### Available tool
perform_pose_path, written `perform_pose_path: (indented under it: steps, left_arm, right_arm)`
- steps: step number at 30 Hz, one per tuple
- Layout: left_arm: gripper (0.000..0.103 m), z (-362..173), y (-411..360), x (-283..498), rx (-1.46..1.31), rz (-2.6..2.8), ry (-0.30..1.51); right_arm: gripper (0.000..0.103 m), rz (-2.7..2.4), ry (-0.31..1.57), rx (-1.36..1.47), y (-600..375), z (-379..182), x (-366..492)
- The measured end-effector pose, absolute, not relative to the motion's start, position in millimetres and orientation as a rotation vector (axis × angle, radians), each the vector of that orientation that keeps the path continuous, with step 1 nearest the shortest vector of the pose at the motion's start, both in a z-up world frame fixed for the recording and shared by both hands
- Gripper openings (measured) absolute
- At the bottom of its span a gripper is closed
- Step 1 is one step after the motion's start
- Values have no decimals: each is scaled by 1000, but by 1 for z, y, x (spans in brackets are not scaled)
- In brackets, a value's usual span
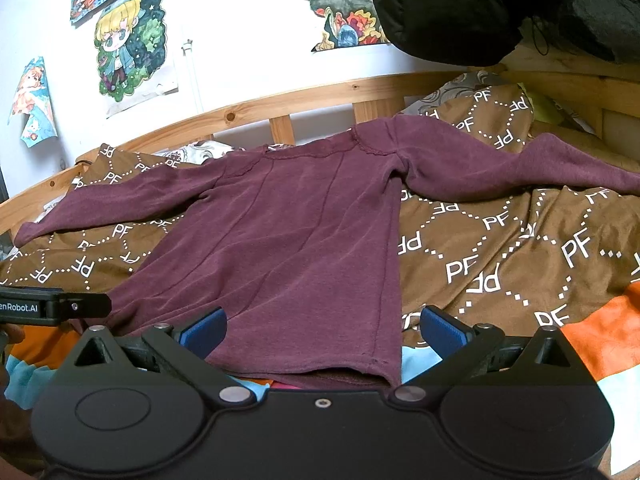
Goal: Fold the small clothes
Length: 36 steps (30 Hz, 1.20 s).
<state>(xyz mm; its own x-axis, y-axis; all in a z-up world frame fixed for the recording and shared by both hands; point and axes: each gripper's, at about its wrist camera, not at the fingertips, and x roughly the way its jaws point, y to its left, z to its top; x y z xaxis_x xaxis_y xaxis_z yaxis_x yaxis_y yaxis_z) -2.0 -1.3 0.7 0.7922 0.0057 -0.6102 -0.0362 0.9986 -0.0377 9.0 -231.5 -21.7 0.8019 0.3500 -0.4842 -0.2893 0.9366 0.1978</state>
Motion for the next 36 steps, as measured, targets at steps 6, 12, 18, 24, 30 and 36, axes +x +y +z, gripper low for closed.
perform_pose_path:
  steps: [6,12,18,24,30,36]
  left_arm:
    - [102,1,-1,-2,-49,22,656]
    - [102,1,-1,-2,-49,22,656]
    - [102,-1,-1,-3,-50,22,658]
    - [102,-1,-1,-2,-53,22,659]
    - [102,-2,-1,-4,-55,21,660]
    - [102,-2,-1,-4,-55,22,661]
  right_arm:
    - [103,344,542,118,-232,-22,9]
    - [103,344,542,119,-232,-22,9]
    - [103,344,542,120,-232,-22,9]
    - [103,344,542,121,-232,-22,9]
    - [102,343,542,122,-233,-23,9]
    - [103,344,543,124,-232,-22,8]
